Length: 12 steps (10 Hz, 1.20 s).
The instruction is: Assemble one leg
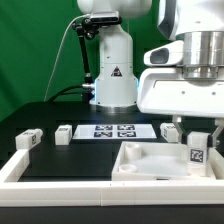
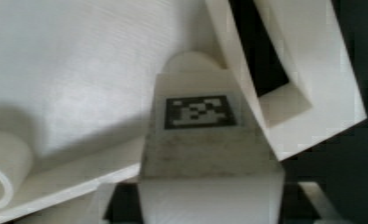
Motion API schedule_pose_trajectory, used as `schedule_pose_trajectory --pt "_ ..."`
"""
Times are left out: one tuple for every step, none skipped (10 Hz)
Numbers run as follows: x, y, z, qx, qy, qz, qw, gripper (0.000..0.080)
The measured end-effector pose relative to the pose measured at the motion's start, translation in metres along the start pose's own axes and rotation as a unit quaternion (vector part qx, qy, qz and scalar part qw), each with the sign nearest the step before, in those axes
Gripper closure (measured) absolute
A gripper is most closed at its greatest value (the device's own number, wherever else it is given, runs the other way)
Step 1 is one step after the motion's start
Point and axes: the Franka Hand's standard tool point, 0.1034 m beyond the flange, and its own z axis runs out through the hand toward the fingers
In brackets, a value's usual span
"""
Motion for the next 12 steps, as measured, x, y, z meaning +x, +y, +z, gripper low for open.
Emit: schedule_pose_trajectory --pt "0.0030 0.0070 0.0002 -0.006 0.004 0.031 0.999 0.0505" --pt "0.0052 0.0109 0.0004 -0.008 0.005 0.051 0.999 0.0502" --pt "0.0066 0.0132 0.0005 -0.010 0.005 0.080 0.997 0.0502" --pt "0.0077 0.0148 0.0008 -0.011 0.005 0.080 0.997 0.0431" --pt "0.0072 0.0146 0.0011 -0.011 0.005 0.079 0.997 0.0431" --pt "0.0073 0.0147 0.0012 -0.011 0.005 0.079 0.997 0.0225" --pt "0.0073 0.0148 0.0013 -0.011 0.005 0.079 0.997 0.0225" --pt "0.0073 0.0149 0.0014 -0.011 0.005 0.079 0.997 0.0173" --pt "0.0073 0.0150 0.0015 -0.011 0.005 0.079 0.997 0.0157" --pt "0.0073 0.0150 0.0015 -0.012 0.005 0.079 0.997 0.0157" --pt "0.0073 0.0151 0.0016 -0.012 0.005 0.079 0.997 0.0151" --pt "0.0073 0.0151 0.0017 -0.012 0.005 0.079 0.997 0.0150"
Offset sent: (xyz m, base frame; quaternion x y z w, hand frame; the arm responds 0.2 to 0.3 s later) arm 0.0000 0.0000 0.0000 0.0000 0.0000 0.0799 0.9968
